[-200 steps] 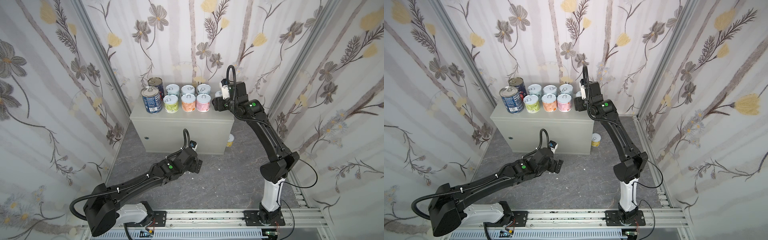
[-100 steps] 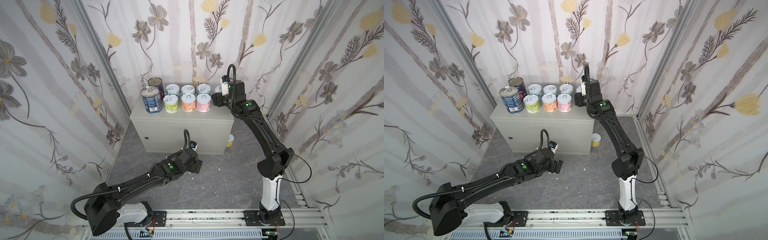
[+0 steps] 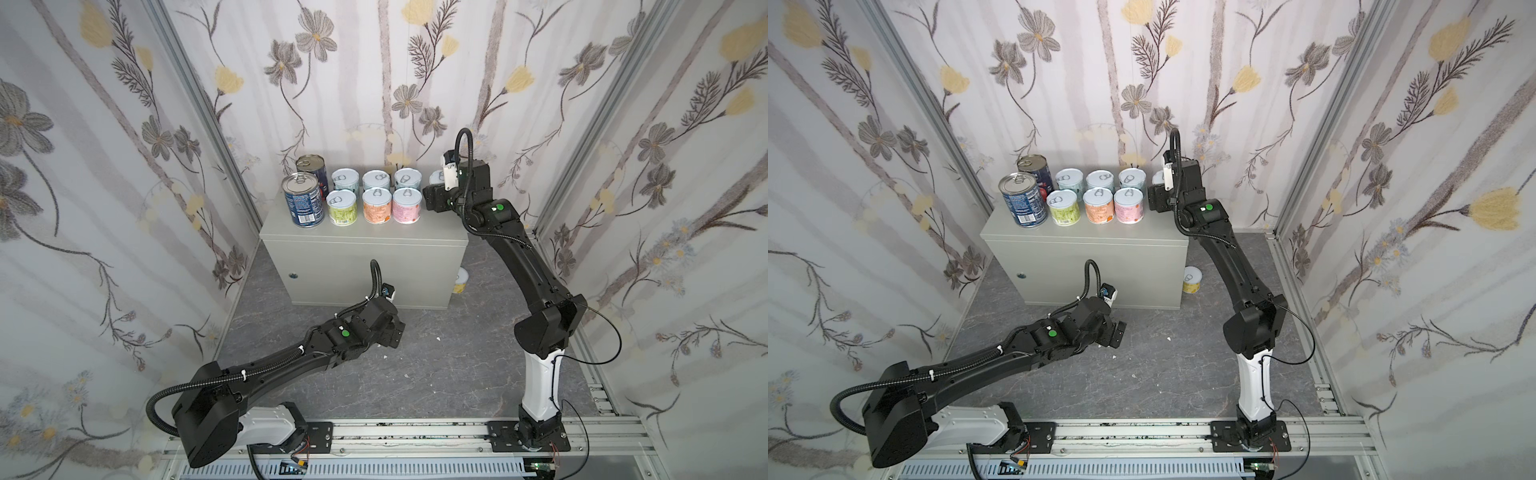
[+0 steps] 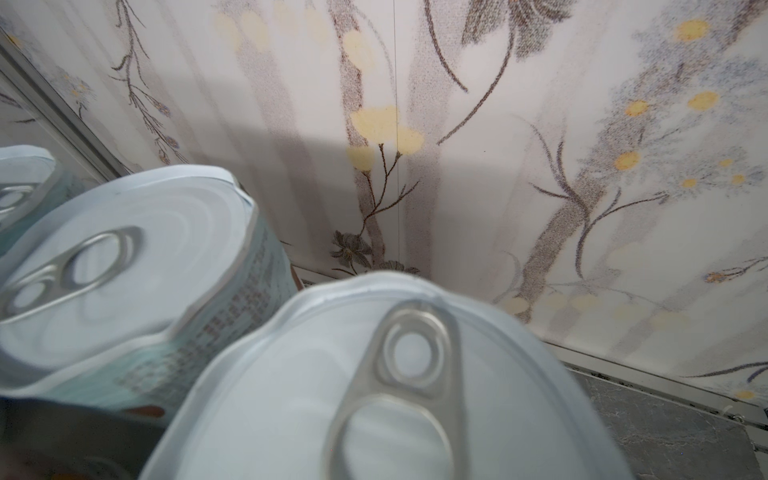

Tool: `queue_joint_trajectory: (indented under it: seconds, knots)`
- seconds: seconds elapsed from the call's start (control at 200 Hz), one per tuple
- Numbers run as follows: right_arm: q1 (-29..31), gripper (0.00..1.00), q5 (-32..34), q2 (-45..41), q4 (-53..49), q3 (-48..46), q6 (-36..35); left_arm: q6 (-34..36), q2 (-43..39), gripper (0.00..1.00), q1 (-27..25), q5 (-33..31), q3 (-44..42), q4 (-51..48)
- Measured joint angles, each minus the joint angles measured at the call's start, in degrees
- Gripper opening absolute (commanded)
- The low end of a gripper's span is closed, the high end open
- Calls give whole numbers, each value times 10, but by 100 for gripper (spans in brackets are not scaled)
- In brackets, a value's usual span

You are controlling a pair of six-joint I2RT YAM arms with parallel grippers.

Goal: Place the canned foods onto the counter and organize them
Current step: 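Lower the pink-labelled can at the end of the can row and open the right gripper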

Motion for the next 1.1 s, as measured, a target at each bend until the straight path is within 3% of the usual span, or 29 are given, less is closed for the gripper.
queue_joint_trajectory:
  seconds: [0.315, 0.709, 1.099]
  knots:
    - [0, 94, -2, 0, -16, -2, -12, 0, 0, 100, -3, -2, 0, 0]
    - [0, 91, -7, -13, -39, -3, -12, 2, -7, 100, -4, -17, 0, -1]
    - [0, 97, -26, -40, -85, -7, -8, 4, -7, 100, -4, -30, 0, -1]
